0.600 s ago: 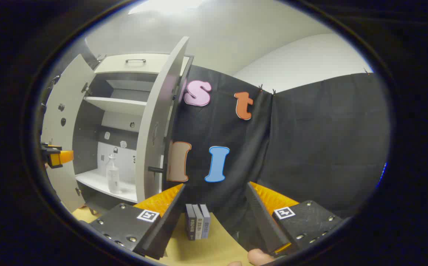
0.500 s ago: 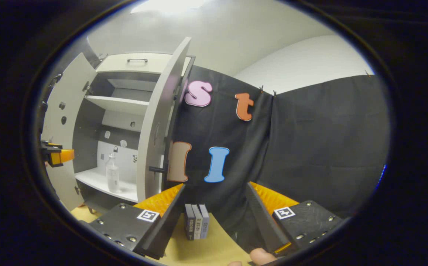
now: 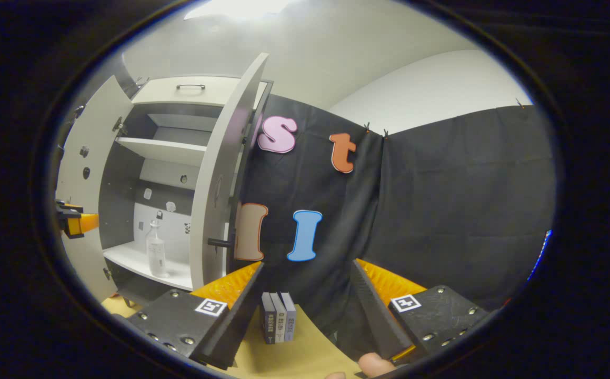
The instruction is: Grasp the bottle in the cabinet with the left hand and place it on the coaster, then close the right door with the right hand and the left door with the left hand.
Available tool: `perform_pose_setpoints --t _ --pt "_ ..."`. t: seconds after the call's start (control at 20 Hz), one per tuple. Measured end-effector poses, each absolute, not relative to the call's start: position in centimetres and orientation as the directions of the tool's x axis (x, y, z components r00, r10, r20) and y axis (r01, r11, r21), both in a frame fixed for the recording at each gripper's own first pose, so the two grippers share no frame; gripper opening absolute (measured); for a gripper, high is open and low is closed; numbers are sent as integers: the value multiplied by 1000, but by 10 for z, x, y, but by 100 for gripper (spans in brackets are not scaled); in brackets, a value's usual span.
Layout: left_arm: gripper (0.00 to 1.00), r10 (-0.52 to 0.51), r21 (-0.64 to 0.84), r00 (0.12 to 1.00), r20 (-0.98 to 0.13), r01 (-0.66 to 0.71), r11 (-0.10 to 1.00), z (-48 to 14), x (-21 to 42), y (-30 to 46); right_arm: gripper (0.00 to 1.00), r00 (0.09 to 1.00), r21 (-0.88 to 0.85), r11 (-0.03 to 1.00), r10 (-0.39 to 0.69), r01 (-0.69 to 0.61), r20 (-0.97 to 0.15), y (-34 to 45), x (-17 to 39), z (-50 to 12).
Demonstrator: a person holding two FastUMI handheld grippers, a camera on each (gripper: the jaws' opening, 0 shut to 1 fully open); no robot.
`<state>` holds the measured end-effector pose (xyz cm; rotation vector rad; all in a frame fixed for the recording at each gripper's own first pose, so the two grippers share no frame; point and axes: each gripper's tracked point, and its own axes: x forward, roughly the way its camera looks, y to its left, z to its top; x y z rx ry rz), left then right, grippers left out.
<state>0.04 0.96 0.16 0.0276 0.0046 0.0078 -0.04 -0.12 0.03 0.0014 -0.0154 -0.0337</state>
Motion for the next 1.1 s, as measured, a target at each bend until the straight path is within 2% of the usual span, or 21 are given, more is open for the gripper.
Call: perform_pose_setpoints --t 0.1,0.15,0.2,0.35,0.4,0.45,0.65,0.9,1.1 --pt "96 2 33 1000 -2 -2 999 3 2 8 97 999 -12 999 -30 31 18 0 -1 0" --pt "93 -1 33 1000 -2 1 999 3 2 7 98 999 -18 999 -32 32 17 0 -1 0" --pt "96 -5 33 1000 -2 5 999 2 3 7 98 999 -21 999 -35 36 15 -1 0 0" --pt "96 -12 29 1000 -2 12 999 2 5 6 97 999 -5 999 -38 38 10 0 -1 0" --pt "96 -13 28 1000 -5 13 1000 0 9 6 92 999 2 999 -39 39 10 -1 0 0" --pt "96 -14 25 1000 -10 15 1000 0 14 7 97 999 6 999 -39 39 10 -1 1 0" --pt "97 -83 -22 994 -73 81 996 -10 53 -6 100 999 -5 999 -47 47 9 -3 -1 0" --pt "97 -124 -25 981 -151 122 992 -32 114 -23 98 992 -41 991 -128 127 -12 -28 -11 -6" --pt "97 -140 -33 971 -194 136 990 -52 161 -33 98 969 -70 967 -247 245 -17 -64 -27 -10"
